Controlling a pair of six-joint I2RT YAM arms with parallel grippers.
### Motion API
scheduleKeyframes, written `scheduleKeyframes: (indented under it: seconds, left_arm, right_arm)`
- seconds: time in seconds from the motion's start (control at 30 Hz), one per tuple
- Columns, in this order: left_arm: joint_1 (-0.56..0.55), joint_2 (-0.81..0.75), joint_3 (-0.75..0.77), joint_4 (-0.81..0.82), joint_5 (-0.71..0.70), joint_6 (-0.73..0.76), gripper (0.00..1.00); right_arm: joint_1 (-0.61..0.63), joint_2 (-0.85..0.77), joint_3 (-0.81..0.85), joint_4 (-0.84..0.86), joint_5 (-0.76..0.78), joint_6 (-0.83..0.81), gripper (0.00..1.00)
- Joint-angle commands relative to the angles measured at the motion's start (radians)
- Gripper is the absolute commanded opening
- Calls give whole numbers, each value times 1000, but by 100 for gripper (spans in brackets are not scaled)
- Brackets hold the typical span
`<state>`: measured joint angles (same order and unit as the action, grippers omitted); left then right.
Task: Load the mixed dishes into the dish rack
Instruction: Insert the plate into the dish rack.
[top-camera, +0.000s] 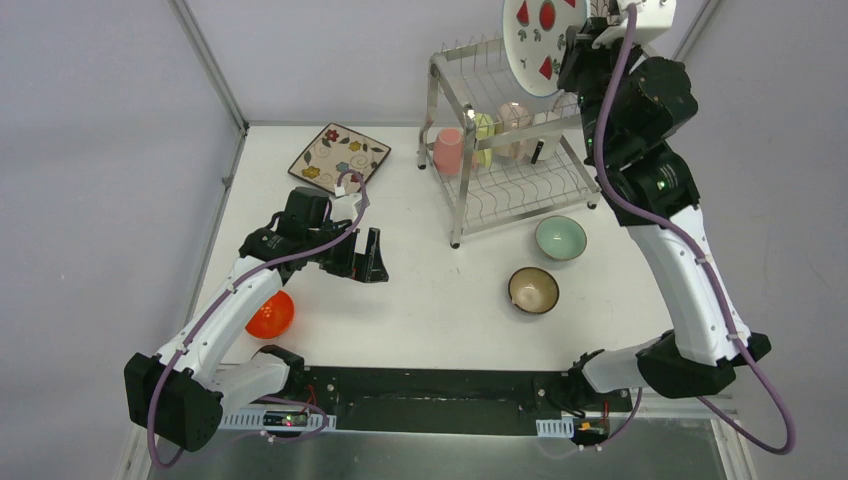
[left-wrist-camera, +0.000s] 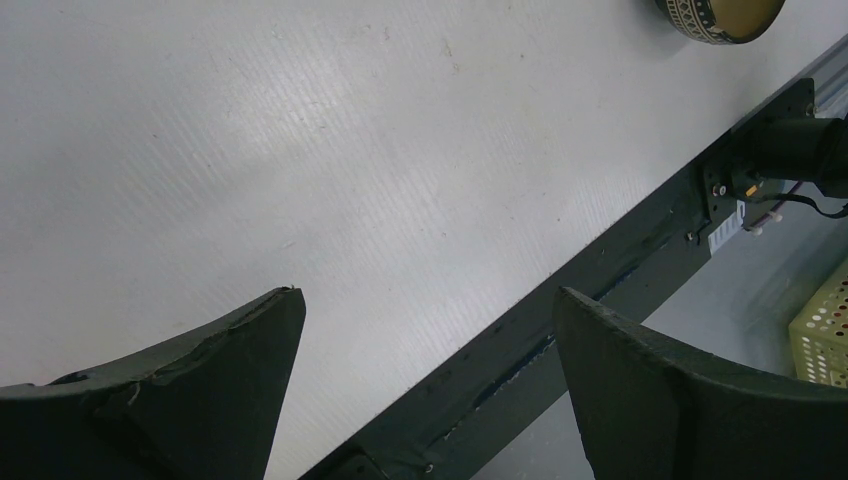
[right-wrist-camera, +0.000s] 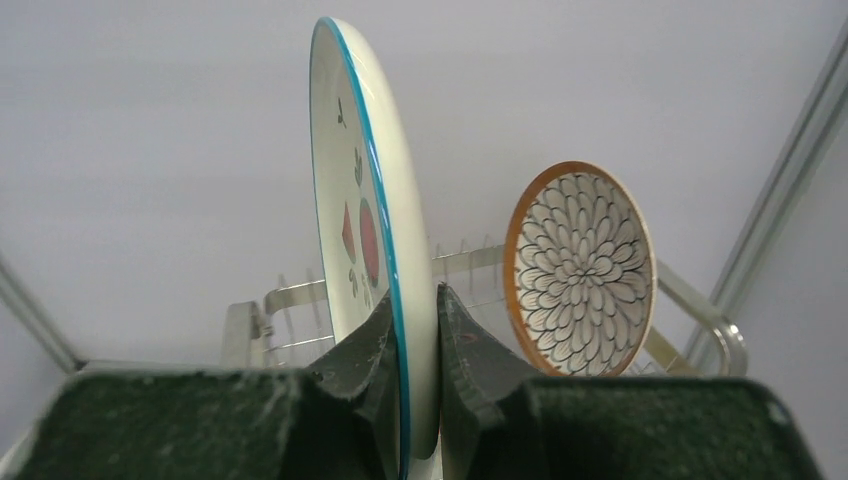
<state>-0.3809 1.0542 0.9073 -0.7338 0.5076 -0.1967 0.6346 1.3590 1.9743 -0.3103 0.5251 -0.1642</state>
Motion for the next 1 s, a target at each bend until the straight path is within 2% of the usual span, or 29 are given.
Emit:
scheduleKeyframes:
  seconds: [0.0, 0.07, 0.23, 0.4, 0.53, 0.73, 0.97]
  left_arm:
    - [-10, -23, 13, 12, 23, 14, 99]
    - [-11, -22, 12, 12, 25, 14, 99]
    - [-12, -19, 13, 11, 25, 16, 99]
    - [-11, -9, 14, 13, 30, 16, 99]
    - [-11, -8, 14, 11, 30, 16, 99]
    - [-11, -10, 13, 13, 24, 16, 99]
    - [-11, -7, 13, 12, 23, 16, 99]
  right_arm:
    - [-121, 28, 108, 212, -79, -67, 0]
    - [-193, 45, 118, 211, -140, -47, 0]
    - [-370, 77, 108, 167, -450, 9, 0]
    - [-527, 116, 90, 153, -574, 107, 0]
    - [-586, 157, 79, 182, -694, 135, 0]
    - [-610, 183, 43, 199, -715, 128, 0]
    - [-615, 168, -102, 295, -709, 161, 0]
